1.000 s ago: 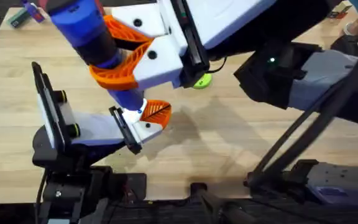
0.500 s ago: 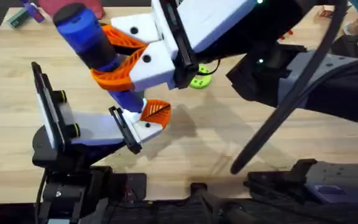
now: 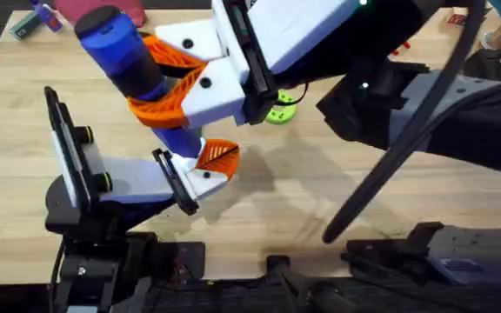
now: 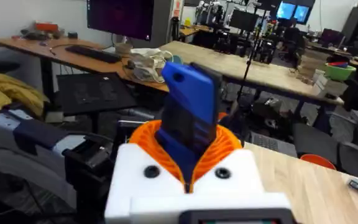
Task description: Pick up the gripper from the table and insert it into the empty holder that is missing its gripper. Then pick up a screw, insert it into the mounting hole, and use the screwdriver to tighten it. Finally, clean up the table by picking up the vegetable and placing it into the bucket.
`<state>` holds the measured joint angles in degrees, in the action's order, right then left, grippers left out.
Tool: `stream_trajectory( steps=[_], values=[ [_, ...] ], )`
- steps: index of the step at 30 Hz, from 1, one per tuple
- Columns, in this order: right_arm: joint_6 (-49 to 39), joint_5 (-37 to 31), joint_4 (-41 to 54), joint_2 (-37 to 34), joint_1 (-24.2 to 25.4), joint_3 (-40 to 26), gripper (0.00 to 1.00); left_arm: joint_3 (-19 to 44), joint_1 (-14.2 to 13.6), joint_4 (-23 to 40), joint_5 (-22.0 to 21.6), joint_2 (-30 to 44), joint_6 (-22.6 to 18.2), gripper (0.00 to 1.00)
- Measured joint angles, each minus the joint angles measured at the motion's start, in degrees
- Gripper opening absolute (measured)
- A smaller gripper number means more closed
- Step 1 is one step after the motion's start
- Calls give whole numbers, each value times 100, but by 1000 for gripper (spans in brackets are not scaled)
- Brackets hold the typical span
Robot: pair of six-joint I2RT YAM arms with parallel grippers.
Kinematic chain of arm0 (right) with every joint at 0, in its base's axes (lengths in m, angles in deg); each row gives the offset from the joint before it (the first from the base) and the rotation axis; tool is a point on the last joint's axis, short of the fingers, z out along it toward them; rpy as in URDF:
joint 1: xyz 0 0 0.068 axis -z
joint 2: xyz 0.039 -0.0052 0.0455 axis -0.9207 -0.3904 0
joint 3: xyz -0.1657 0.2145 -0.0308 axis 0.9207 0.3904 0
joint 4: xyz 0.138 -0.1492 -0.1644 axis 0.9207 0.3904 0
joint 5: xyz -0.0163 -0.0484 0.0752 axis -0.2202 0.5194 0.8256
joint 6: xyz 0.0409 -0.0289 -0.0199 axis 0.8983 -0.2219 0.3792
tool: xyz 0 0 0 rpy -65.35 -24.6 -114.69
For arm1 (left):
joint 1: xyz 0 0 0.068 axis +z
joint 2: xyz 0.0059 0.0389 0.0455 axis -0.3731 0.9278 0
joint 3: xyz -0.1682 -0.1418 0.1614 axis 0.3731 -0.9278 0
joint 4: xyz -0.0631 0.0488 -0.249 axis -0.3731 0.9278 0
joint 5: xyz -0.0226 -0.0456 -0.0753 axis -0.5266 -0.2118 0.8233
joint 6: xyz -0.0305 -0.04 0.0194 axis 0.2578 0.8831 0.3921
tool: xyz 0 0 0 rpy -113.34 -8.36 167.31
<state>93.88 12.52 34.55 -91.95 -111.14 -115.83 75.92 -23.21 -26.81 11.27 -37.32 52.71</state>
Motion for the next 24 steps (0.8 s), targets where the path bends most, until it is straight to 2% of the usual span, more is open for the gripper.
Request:
stream_trajectory(
  steps=[12,17,20,24],
  values=[
    [1,0,-20,0,0,0,24,0,0,2,0,0,0,16],
    [212,2,-626,0,0,-9,24,0,0,2,0,0,0,16],
    [369,49,-640,0,0,-159,24,0,0,2,0,0,0,16],
    [475,237,-205,0,36,-578,24,0,0,2,0,0,0,16]
  ],
)
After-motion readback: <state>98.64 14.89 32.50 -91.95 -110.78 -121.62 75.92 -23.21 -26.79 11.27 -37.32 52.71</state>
